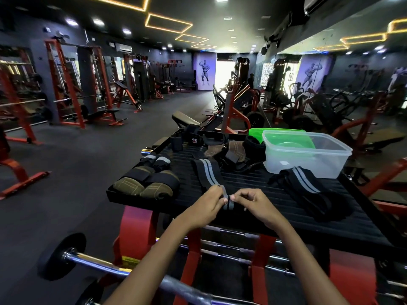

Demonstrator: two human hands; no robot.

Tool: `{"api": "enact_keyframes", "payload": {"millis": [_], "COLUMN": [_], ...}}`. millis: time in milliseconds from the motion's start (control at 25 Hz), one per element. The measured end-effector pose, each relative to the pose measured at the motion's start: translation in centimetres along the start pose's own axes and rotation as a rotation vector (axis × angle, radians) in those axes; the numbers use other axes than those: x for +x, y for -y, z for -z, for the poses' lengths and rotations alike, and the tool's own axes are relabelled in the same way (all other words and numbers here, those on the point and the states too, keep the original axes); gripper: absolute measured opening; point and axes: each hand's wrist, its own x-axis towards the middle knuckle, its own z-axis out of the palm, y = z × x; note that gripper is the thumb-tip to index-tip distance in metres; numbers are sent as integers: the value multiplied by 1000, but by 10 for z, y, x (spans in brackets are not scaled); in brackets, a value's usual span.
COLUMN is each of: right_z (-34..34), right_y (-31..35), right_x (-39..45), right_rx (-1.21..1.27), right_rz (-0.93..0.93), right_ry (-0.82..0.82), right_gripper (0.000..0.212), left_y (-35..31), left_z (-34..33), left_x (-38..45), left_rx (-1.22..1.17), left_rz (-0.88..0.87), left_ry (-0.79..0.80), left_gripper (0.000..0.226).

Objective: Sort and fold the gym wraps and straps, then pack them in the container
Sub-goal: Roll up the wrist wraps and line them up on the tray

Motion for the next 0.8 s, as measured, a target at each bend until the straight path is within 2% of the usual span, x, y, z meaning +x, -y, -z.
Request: {"api": "enact_keyframes", "payload": {"millis": [120,240,280,360,440,520,640,680,800], "right_z": [-2,-1,0,0,-1,-3,2,4,13], "right_y": [-2,-4,-3,2,8,11,11,12,14], "right_x": [2,2,2,2,4,6,8,8,13], "right_rx": [28,-53,-73,-93,-97,-126,-201,-307,-884], "right_rz": [-4,34,57,114,175,211,214,244,537], "right_ry": [-10,4,-3,-28,-59,-70,-13,-4,-87], "right_gripper": [22,27,26,22,22,21,30,31,25], "left_y": [3,0,-2,-3,-5,-7,-4,-2,5], "left_z": [0,0,-1,-3,-5,-7,-3,1,14], "left_x": [1,0,0,1,2,4,4,5,7], "left_rx": [-46,50,207,525,674,737,757,760,727], "left_rz": [14,13,-10,-114,-200,-232,-265,-286,-359], "left_ry": [-9,-25,-79,-323,-503,-579,-573,-542,-420], "left_gripper": [25,13,15,24,26,22,11,8,9]}}
